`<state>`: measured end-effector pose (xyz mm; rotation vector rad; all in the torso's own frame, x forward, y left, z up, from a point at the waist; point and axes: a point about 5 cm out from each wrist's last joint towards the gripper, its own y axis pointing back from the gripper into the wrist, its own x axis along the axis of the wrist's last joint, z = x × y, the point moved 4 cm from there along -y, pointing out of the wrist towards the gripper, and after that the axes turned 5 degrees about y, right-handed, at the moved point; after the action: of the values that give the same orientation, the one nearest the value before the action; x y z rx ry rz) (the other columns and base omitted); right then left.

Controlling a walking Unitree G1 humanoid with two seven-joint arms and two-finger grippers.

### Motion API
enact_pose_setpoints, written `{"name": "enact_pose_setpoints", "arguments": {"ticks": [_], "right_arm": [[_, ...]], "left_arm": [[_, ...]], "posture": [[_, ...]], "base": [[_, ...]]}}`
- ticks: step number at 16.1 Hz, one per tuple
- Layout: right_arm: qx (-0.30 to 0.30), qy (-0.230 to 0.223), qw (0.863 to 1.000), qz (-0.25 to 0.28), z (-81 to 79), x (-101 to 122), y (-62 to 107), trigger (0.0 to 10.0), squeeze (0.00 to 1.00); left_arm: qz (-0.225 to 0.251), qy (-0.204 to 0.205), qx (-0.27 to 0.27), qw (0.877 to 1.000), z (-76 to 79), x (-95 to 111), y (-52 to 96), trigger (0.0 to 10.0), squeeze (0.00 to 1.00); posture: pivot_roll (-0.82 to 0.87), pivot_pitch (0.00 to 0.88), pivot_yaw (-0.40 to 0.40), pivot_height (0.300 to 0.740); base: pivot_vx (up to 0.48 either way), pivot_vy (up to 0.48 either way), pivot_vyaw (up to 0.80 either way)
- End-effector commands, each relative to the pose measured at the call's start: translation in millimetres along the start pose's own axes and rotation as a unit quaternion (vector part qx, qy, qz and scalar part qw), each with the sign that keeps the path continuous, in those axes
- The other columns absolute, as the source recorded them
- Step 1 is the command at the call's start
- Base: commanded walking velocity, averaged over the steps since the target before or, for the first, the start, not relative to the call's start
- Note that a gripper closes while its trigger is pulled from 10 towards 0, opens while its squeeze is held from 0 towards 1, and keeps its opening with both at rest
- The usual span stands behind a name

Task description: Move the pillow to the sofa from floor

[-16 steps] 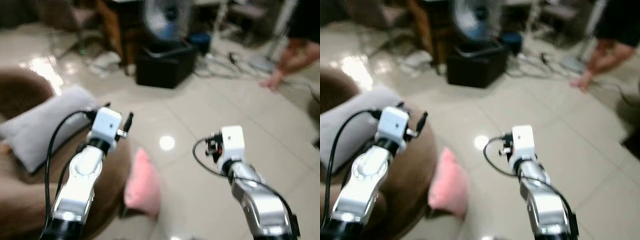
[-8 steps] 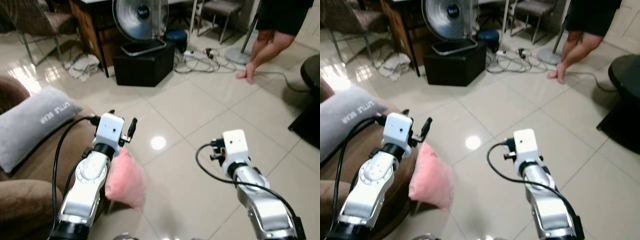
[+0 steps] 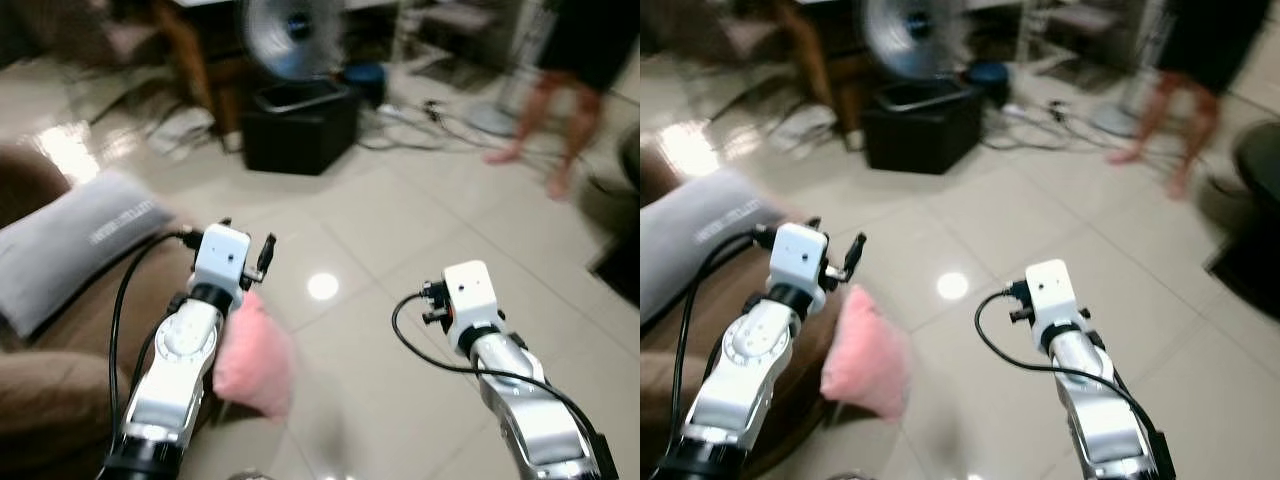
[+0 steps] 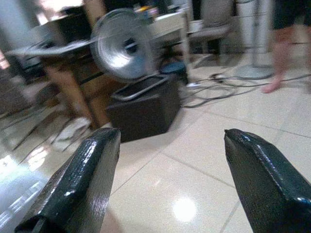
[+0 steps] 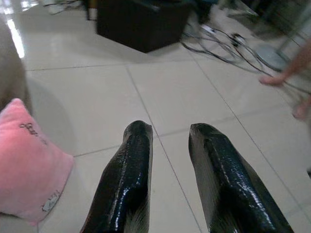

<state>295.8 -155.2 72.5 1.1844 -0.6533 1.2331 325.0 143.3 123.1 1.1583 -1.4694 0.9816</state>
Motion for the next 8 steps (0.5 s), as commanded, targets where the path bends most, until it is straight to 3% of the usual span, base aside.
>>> {"name": "enact_pose_setpoints", "arguments": {"ticks": [1, 6, 8], "right_arm": [[0.007, -0.002, 1.000, 0.005, -4.6, 0.3, -0.7, 10.0, 0.00], [0.012, -0.010, 1.000, 0.004, -5.5, -1.5, -0.5, 10.0, 0.00], [0.013, -0.011, 1.000, 0.004, -6.5, -2.0, -0.6, 10.0, 0.00]], "left_arm": [[-0.003, -0.003, 0.005, 1.000, -3.9, -1.2, 1.8, 10.0, 0.00], [-0.002, -0.008, 0.004, 1.000, -4.5, -0.7, 1.2, 10.0, 0.00], [-0.001, -0.007, 0.009, 1.000, -6.0, -1.1, 1.7, 10.0, 0.00]], "posture": [[-0.01, 0.020, -0.005, 0.740], [-0.01, 0.016, -0.002, 0.740], [-0.01, 0.016, -0.002, 0.740]], "base": [[0.379, 0.000, 0.52], [0.379, 0.000, 0.00], [0.000, 0.000, 0.00]]}}
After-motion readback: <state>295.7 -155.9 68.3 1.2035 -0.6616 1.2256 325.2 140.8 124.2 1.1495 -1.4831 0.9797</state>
